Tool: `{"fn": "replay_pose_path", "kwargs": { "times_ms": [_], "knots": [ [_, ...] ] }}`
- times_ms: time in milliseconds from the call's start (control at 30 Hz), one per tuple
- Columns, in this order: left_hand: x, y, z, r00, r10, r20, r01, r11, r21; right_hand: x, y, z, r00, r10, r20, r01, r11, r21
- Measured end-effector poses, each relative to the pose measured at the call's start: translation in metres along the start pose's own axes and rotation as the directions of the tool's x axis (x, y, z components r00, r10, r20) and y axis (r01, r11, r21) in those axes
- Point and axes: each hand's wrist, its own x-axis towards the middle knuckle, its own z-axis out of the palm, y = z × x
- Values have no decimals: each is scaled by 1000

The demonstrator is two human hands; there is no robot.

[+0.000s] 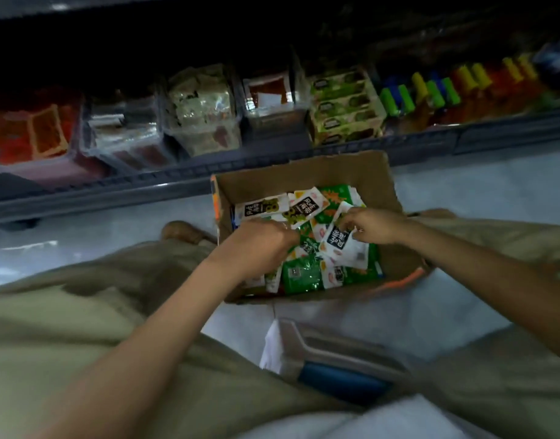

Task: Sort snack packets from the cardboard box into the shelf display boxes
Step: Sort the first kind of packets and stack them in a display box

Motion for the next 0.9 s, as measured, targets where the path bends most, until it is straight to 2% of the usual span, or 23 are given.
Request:
{"fn": "replay_pose_path", "kwargs": {
  "times_ms": [67,100,200,267,367,467,533,600,667,767,900],
  "knots": [
    [-6,-8,4,999,-39,-17,38,999,-18,7,10,25,989,144,40,-149,974,171],
    [-8,-13,4,998,-59,-25,58,998,-20,12,12,36,968,243,70,-252,921,298],
    [-12,-25,4,994,-109,-26,108,994,-19,28,8,60,827,522,207,-529,603,597],
    [-12,-29,2,993,-116,-31,115,993,-20,39,-2,72,715,676,179,-566,410,715],
    [-8,-28,-1,994,-103,-41,102,994,-27,50,-20,84,597,791,135,-558,288,778],
    [-6,-28,0,994,-98,-48,97,995,-32,57,-33,89,581,793,181,-642,310,702],
    [-8,-28,1,994,-97,-53,95,995,-37,59,-31,91,563,804,192,-652,289,701],
    [-12,-29,4,994,-93,-55,91,995,-38,58,-23,92,567,804,178,-597,252,762],
    [-15,-31,9,993,-89,-72,86,996,-38,55,-18,90,601,790,124,-512,261,818],
    [-18,-35,16,990,-97,-99,94,995,-35,58,-22,78,699,715,15,-410,383,828],
    [-14,-33,21,980,-95,-175,98,995,6,52,-32,52,896,431,-108,-268,718,643]
  ]
}}
